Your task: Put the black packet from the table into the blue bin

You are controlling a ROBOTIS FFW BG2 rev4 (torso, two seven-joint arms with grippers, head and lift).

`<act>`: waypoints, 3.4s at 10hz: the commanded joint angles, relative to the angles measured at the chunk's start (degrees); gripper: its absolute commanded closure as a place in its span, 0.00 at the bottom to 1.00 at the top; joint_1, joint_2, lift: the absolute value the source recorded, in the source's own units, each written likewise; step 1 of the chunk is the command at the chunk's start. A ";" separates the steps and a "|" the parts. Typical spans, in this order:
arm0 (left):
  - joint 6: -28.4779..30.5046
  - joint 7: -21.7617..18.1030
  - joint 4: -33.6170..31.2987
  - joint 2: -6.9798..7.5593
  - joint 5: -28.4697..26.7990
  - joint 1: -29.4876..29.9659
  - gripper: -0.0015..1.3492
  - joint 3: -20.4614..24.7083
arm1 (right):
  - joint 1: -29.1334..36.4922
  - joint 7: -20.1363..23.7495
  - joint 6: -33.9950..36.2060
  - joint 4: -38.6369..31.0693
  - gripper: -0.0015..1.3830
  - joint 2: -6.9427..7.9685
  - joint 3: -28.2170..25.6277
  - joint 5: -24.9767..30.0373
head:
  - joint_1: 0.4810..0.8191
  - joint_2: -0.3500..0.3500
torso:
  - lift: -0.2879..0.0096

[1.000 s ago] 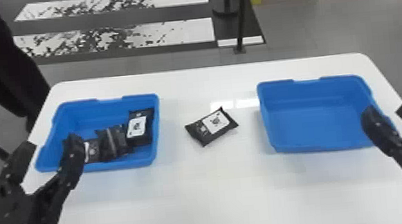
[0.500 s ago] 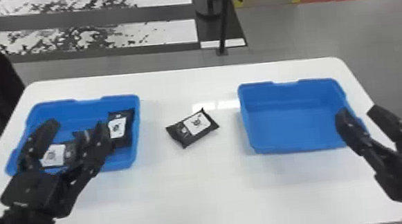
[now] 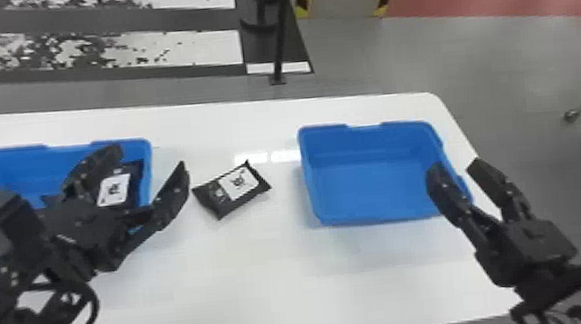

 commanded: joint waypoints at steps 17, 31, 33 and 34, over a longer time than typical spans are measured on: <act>23.41 -9.36 45.58 -2.38 -22.75 -38.54 0.36 -19.24 | -2.30 0.44 0.00 1.72 0.37 0.05 0.22 0.83 | 0.63 0.09 | 0.60; 20.31 -19.12 16.05 1.14 -19.78 -21.24 0.90 6.58 | -1.60 0.44 0.00 1.02 0.37 0.05 0.68 0.60 | 0.63 0.26 | 0.60; 18.06 -19.03 15.91 -0.27 -26.64 -18.01 0.80 13.67 | -1.74 0.44 0.00 1.02 0.37 0.05 0.79 0.49 | 0.63 0.37 | 0.60; 18.63 -18.85 15.91 -1.06 -29.15 -17.59 0.46 17.21 | -1.74 0.44 0.00 1.02 0.37 0.05 0.79 0.49 | 0.63 0.45 | 0.60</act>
